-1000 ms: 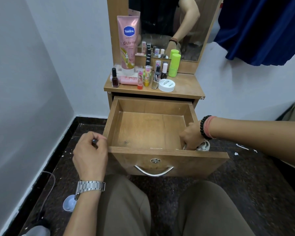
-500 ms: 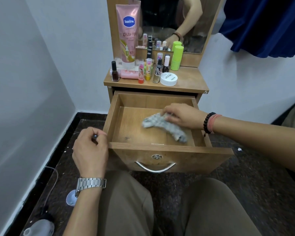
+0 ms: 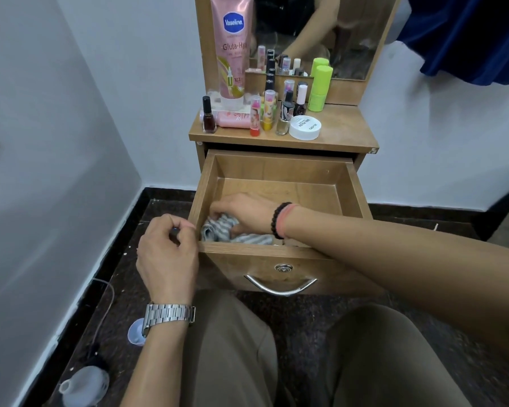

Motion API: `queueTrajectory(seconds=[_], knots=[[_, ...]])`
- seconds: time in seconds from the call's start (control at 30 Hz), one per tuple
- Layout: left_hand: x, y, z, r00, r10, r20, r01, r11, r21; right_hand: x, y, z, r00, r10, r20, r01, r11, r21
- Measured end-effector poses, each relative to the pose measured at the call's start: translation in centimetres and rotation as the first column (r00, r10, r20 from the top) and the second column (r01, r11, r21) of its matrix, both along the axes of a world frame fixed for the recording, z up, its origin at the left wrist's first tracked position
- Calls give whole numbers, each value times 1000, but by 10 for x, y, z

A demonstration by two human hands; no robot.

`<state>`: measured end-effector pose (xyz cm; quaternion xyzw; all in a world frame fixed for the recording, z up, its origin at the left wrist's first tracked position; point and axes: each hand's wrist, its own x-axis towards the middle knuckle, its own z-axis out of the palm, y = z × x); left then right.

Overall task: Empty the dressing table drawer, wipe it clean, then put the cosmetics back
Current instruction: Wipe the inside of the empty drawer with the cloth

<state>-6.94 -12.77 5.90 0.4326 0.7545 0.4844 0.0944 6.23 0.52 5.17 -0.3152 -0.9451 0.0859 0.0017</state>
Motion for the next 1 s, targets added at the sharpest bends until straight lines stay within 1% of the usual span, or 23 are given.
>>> queueTrajectory(seconds=[0.07, 0.13, 0.2, 0.27, 0.33, 0.37, 0.43, 0.47, 0.5, 0.53, 0.6, 0.67, 0.73, 0.8, 0.87, 1.0], knots=[[0, 1, -1, 1000, 2, 0, -2, 1000, -1, -4, -2, 2, 995, 93, 20, -93, 996, -12], [-1, 1, -1, 1000, 7, 8, -7, 1000, -4, 6, -4, 7, 988, 154, 27, -150, 984, -97], [-1, 1, -1, 1000, 9, 12, -9, 1000, -10, 25, -6, 14, 980, 190, 59, -176, 967, -186], [-1, 1, 0, 1000, 5, 14, -5, 1000, -14, 47, -5, 20, 971, 196, 139, -162, 962, -222], [-1, 0, 1, 1000, -4, 13, 4, 1000, -14, 72, -3, 29, 939, 172, 297, -98, 964, -248], [-1, 0, 1, 1000, -5, 12, 5, 1000, -16, 86, -3, 33, 901, 161, 403, -50, 961, -272], [0, -1, 2, 1000, 0, 13, 0, 1000, -24, 111, -6, 41, 773, 150, 616, 42, 957, -286], [0, -1, 3, 1000, 1, 14, -1, 1000, -26, 120, -7, 43, 716, 130, 686, 88, 958, -273], [0, -1, 3, 1000, -1, 17, 1, 1000, -28, 127, -9, 43, 682, 106, 724, 124, 958, -257], [1, -2, 4, 1000, -3, 19, 4, 1000, -28, 130, -10, 41, 670, 87, 738, 136, 962, -237], [1, -3, 5, 1000, -6, 23, 6, 999, -34, 127, -12, 36, 661, 53, 749, 121, 977, -176], [0, -3, 5, 1000, -8, 20, 9, 999, -42, 123, -9, 34, 647, -7, 762, 139, 984, -109], [0, -2, 5, 1000, -11, 18, 12, 999, -41, 123, -2, 35, 630, -103, 770, 148, 989, 11], [-1, -1, 4, 1000, -12, 20, 13, 999, -42, 125, 8, 40, 648, -231, 725, 107, 971, 214], [-2, -1, 4, 1000, -15, 17, 15, 999, -34, 127, 19, 40, 669, -331, 665, 105, 928, 357], [-3, -1, 2, 1000, -18, 8, 19, 1000, -24, 123, 39, 29, 660, -459, 595, 175, 864, 473]])
